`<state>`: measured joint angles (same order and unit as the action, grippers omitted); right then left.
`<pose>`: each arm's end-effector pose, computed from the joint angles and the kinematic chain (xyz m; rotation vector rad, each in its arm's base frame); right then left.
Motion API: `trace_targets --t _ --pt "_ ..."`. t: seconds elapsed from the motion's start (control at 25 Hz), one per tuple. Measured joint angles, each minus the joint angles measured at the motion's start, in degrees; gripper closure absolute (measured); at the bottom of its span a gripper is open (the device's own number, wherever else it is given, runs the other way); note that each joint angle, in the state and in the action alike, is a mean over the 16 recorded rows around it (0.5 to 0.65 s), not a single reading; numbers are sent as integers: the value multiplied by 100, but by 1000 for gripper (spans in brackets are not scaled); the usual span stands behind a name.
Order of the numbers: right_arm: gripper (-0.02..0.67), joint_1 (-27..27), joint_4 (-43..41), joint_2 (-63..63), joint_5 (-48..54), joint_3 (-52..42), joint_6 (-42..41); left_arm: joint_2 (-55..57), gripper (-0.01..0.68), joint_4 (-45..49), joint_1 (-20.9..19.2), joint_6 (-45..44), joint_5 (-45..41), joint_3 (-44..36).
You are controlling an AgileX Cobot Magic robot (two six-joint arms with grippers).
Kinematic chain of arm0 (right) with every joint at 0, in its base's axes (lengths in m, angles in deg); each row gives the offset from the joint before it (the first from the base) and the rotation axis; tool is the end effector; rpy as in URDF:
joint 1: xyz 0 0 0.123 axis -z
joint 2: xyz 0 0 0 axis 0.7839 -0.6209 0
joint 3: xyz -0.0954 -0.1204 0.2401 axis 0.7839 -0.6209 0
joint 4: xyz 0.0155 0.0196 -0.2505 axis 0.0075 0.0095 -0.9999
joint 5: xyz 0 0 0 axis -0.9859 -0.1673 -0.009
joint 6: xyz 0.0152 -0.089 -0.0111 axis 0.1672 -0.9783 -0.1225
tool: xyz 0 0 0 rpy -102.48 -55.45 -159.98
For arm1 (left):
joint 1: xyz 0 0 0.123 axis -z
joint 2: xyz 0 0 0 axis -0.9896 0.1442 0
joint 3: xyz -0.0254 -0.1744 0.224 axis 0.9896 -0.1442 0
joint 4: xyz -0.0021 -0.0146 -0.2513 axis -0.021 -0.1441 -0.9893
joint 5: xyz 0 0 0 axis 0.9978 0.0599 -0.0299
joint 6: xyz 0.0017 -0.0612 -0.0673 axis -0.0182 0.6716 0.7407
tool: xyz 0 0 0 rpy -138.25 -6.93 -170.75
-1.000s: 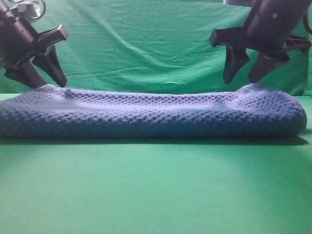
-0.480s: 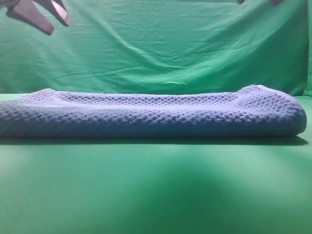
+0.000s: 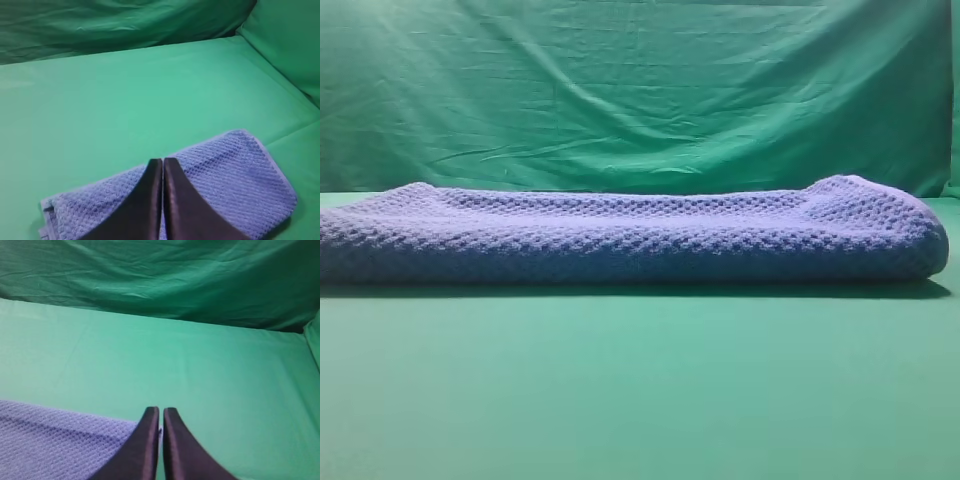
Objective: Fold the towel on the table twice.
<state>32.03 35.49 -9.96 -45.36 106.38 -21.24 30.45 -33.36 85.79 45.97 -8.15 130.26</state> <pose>0.2059 0.0604 0.3934 -0.2362 2.0821 0.0895 0.2764 -0.0633 0.3924 0.3604 2.0601 -0.5713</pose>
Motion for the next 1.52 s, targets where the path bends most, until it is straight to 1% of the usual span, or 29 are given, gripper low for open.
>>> trace_targets --t 0.12,0.28,0.56,0.8,1.12,1.32,1.52 --pt "649 0 95 469 445 -14 -44 -544 673 312 0 394 -174 -85" --pt "649 0 280 1050 924 -103 -172 -1292 673 669 0 780 -370 -350" --pt "649 0 771 2008 1256 -564 -723 -2706 673 923 0 959 -461 -1256" --pt "649 0 1438 2821 1088 -1247 -1592 -3917 673 974 0 905 -343 -2312" --pt "649 0 2357 3817 573 -2257 -2635 -5347 673 999 0 886 -11 -3553" --pt "649 0 2696 4352 178 -2819 -2917 -6033 673 1145 0 1081 205 -4087" --pt "649 0 2816 4741 -223 -3287 -2983 -6472 673 1559 0 1453 384 -4432"
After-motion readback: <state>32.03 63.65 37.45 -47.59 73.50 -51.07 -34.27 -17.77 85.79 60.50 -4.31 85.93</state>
